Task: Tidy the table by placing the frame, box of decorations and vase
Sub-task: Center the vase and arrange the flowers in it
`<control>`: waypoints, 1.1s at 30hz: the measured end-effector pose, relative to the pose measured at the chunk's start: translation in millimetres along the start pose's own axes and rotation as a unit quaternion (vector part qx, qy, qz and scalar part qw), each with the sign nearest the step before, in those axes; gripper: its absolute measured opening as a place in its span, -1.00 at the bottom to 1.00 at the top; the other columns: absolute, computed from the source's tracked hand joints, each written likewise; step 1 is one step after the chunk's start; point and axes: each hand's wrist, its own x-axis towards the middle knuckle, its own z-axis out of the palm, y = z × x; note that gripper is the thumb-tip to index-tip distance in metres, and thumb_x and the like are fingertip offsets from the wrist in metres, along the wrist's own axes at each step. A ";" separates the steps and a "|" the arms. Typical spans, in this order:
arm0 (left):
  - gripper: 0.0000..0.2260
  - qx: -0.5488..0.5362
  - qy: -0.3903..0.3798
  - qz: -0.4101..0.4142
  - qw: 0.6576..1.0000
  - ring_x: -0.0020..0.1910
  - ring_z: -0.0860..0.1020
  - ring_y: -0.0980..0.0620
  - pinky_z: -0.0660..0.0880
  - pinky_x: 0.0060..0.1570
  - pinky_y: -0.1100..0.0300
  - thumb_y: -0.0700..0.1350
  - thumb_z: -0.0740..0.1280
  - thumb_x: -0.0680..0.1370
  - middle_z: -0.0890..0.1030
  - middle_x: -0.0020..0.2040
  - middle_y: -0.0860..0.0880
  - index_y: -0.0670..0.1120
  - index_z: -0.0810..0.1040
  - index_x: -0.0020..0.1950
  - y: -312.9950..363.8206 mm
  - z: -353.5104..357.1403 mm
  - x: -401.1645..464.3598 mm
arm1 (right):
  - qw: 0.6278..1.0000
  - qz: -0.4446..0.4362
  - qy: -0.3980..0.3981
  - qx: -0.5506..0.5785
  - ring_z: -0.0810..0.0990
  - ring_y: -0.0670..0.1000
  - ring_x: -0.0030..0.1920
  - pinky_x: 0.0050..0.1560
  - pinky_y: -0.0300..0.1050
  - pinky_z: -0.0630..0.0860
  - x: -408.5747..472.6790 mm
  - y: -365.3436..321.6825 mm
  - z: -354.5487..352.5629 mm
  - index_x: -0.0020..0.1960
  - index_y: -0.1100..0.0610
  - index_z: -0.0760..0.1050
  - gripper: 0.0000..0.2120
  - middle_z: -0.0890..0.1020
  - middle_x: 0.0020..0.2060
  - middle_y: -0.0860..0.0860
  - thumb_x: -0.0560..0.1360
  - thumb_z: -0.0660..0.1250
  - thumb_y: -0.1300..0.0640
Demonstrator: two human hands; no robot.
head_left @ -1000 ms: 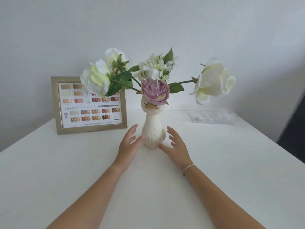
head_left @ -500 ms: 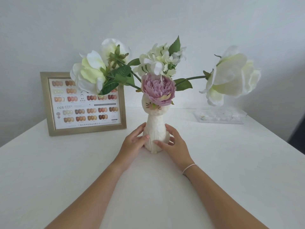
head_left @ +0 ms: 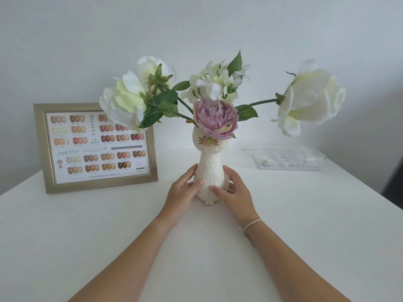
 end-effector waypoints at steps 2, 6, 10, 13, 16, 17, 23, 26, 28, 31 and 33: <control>-0.59 0.001 0.000 0.003 1.000 0.19 0.56 0.08 0.39 0.32 -0.06 -0.16 0.26 0.55 0.58 0.24 0.07 0.01 0.37 0.40 -1.6 4.1 9.2 | 1.000 0.001 0.003 0.005 0.56 -0.14 0.13 0.08 -0.20 0.53 7.9 3.5 -3.4 0.29 -0.12 0.36 -0.42 0.57 0.15 -0.14 0.33 0.46 0.09; -0.59 0.004 0.001 0.012 1.000 0.18 0.56 0.09 0.40 0.32 -0.06 -0.16 0.26 0.55 0.59 0.22 0.07 0.02 0.37 0.40 -4.8 12.0 29.3 | 1.000 -0.002 0.012 0.009 0.56 -0.16 0.11 0.07 -0.21 0.52 26.9 10.2 -9.9 0.25 -0.17 0.37 -0.45 0.58 0.14 -0.16 0.32 0.46 0.08; -0.60 0.010 -0.003 0.021 1.000 0.19 0.56 0.05 0.39 0.32 -0.06 -0.15 0.26 0.56 0.60 0.21 0.04 0.03 0.38 0.39 -9.2 18.1 52.0 | 1.000 -0.009 0.014 0.011 0.58 -0.18 0.07 -0.02 -0.28 0.53 47.3 15.8 -15.6 0.26 -0.15 0.38 -0.44 0.60 0.08 -0.19 0.29 0.44 0.02; -0.61 0.013 0.000 0.025 1.000 0.17 0.57 0.07 0.40 0.31 -0.05 -0.14 0.26 0.55 0.62 0.18 0.06 0.04 0.39 0.38 -13.7 21.7 68.7 | 1.000 -0.014 0.014 0.010 0.59 -0.18 0.05 -0.06 -0.30 0.52 63.8 20.6 -19.4 0.24 -0.16 0.39 -0.46 0.61 0.06 -0.20 0.30 0.44 0.03; -0.61 0.016 0.002 0.028 0.999 0.17 0.57 0.08 0.40 0.32 -0.03 -0.13 0.26 0.55 0.62 0.17 0.08 0.05 0.38 0.38 -18.6 24.7 84.3 | 1.000 -0.015 0.014 0.008 0.60 -0.16 0.04 -0.09 -0.34 0.51 80.4 26.3 -22.8 0.23 -0.17 0.39 -0.48 0.61 0.02 -0.22 0.33 0.44 0.07; -0.60 0.015 0.005 0.027 0.999 0.17 0.57 0.10 0.40 0.32 -0.02 -0.13 0.26 0.55 0.62 0.17 0.09 0.05 0.38 0.39 -20.0 25.4 89.2 | 1.000 -0.016 0.013 0.008 0.60 -0.16 0.05 -0.10 -0.35 0.51 85.8 28.3 -23.7 0.24 -0.16 0.39 -0.48 0.60 0.02 -0.22 0.34 0.45 0.09; -0.60 0.010 0.016 0.028 0.999 0.16 0.57 0.12 0.40 0.32 -0.01 -0.13 0.27 0.54 0.63 0.13 0.13 0.04 0.39 0.38 -27.9 27.9 113.3 | 1.000 -0.015 0.008 0.013 0.58 -0.13 0.08 -0.04 -0.32 0.48 112.7 37.9 -26.3 0.30 -0.10 0.35 -0.43 0.57 0.04 -0.23 0.35 0.45 0.12; -0.59 0.011 0.023 0.027 0.999 0.14 0.58 0.13 0.40 0.32 0.00 -0.13 0.28 0.54 0.63 0.08 0.19 0.04 0.39 0.38 -30.9 28.1 121.5 | 1.000 -0.017 0.003 0.009 0.58 -0.09 0.08 -0.02 -0.28 0.48 122.4 41.1 -27.2 0.30 -0.07 0.35 -0.44 0.56 0.08 -0.19 0.36 0.44 0.13; -0.59 0.015 0.022 0.027 0.999 0.14 0.58 0.14 0.40 0.32 0.01 -0.12 0.28 0.54 0.62 0.09 0.19 0.05 0.39 0.38 -32.9 27.6 125.2 | 1.000 -0.016 0.001 0.007 0.58 -0.08 0.09 0.01 -0.25 0.49 126.9 42.7 -27.4 0.29 -0.07 0.35 -0.45 0.55 0.12 -0.14 0.36 0.44 0.14; -0.60 0.019 0.018 0.024 0.999 0.15 0.57 0.15 0.41 0.31 0.00 -0.11 0.28 0.54 0.62 0.16 0.14 0.06 0.40 0.37 -35.3 26.4 128.1 | 1.000 -0.011 -0.006 0.003 0.58 -0.14 0.07 -0.08 -0.34 0.46 130.3 43.7 -26.7 0.22 -0.15 0.35 -0.49 0.53 0.10 -0.18 0.36 0.44 0.12; -0.61 0.017 0.022 0.020 0.999 0.15 0.57 0.15 0.41 0.31 0.00 -0.12 0.27 0.54 0.61 0.17 0.12 0.06 0.40 0.37 -36.2 25.5 128.8 | 1.000 -0.007 -0.009 0.006 0.58 -0.13 0.07 -0.07 -0.33 0.46 131.1 44.3 -26.5 0.21 -0.17 0.35 -0.49 0.53 0.10 -0.17 0.36 0.45 0.12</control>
